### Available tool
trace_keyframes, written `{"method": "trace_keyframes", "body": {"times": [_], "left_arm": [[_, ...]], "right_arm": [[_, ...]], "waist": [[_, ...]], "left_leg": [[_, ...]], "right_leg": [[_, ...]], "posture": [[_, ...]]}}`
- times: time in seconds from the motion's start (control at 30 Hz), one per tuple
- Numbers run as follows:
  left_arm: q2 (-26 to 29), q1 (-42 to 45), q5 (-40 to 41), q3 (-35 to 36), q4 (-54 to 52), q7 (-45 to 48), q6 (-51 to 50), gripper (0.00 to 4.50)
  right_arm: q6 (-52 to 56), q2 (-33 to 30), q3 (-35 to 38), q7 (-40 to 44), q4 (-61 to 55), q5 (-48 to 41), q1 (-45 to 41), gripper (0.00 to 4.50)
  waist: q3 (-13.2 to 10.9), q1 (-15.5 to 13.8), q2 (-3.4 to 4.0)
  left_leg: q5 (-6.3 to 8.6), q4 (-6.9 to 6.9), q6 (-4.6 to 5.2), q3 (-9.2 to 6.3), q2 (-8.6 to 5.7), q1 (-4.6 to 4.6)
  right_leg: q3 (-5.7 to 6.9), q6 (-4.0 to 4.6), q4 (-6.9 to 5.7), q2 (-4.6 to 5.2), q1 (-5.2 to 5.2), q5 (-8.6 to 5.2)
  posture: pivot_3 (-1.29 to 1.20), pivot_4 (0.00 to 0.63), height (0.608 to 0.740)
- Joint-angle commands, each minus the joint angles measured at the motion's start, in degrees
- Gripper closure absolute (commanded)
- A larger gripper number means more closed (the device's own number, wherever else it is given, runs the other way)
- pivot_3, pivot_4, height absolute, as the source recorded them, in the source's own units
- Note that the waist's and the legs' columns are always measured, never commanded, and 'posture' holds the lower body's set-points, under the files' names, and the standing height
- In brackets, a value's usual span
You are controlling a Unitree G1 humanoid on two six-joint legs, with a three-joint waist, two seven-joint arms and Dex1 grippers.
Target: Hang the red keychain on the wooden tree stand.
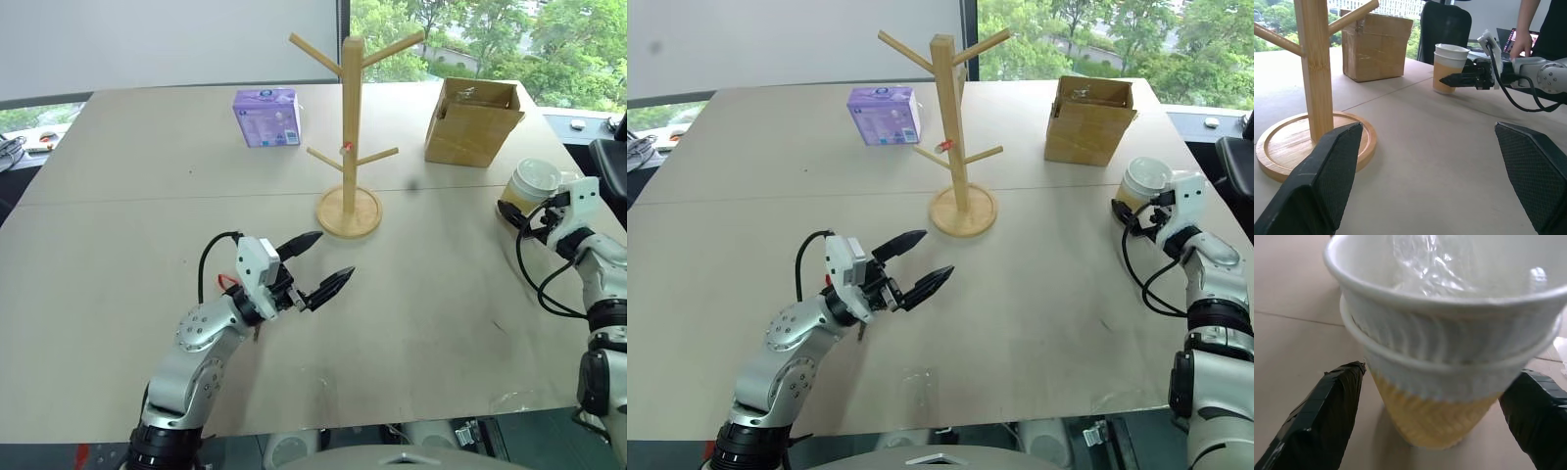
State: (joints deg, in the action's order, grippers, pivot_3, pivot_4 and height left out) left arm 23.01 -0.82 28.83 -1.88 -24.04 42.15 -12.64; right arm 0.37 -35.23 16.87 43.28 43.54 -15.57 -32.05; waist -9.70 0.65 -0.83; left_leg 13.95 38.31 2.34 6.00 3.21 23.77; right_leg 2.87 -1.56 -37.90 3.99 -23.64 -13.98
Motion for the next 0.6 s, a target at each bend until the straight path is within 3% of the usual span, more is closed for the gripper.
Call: {"method": "trace_keyframes", "body": {"times": [0.03, 0.3, 0.47, 0.6], "left_arm": [[-0.05, -0.10, 0.82, 0.44, -0.63, 0.39, 0.34, 0.00], [-0.14, -0.45, 1.03, 0.53, -0.67, 0.49, 0.23, 0.00], [-0.01, 0.23, 1.02, 1.66, 0.13, -0.23, 0.03, 0.00], [-1.10, -1.86, -1.21, 5.16, -0.67, -7.38, -0.75, 0.00]], "right_arm": [[3.90, -1.28, 2.66, 0.38, -10.32, -3.63, 4.53, 0.03], [13.88, -5.31, 6.43, 3.90, -30.06, -10.00, 20.57, 0.03], [13.92, -8.54, 6.37, 15.40, -39.13, -15.41, 27.41, 0.03], [8.85, -11.33, 4.48, 29.54, -48.62, -18.45, 33.63, 0.03]], "waist": [[0.00, -0.05, 0.00], [0.01, -0.31, 0.01], [0.02, 0.00, 0.03], [0.03, -0.09, 0.03]], "left_leg": [[0.00, 0.00, 0.00, 0.00, 0.00, 0.00], [0.08, 0.00, 0.13, -0.03, -0.01, 0.01], [0.17, 0.00, 0.28, -0.10, 0.00, -0.02], [0.17, -0.01, 0.28, -0.18, 0.00, 0.01]], "right_leg": [[-0.01, 0.00, 0.00, 0.00, -0.01, 0.00], [0.03, 0.00, 0.02, 0.02, 0.01, -0.01], [0.04, -0.01, -0.01, -0.04, 0.01, -0.01], [0.07, -0.01, 0.02, -0.06, 0.01, -0.02]], "posture": [[0.00, 0.150, 0.740], [0.00, 0.150, 0.740], [0.00, 0.150, 0.740], [0.00, 0.150, 0.740]]}}
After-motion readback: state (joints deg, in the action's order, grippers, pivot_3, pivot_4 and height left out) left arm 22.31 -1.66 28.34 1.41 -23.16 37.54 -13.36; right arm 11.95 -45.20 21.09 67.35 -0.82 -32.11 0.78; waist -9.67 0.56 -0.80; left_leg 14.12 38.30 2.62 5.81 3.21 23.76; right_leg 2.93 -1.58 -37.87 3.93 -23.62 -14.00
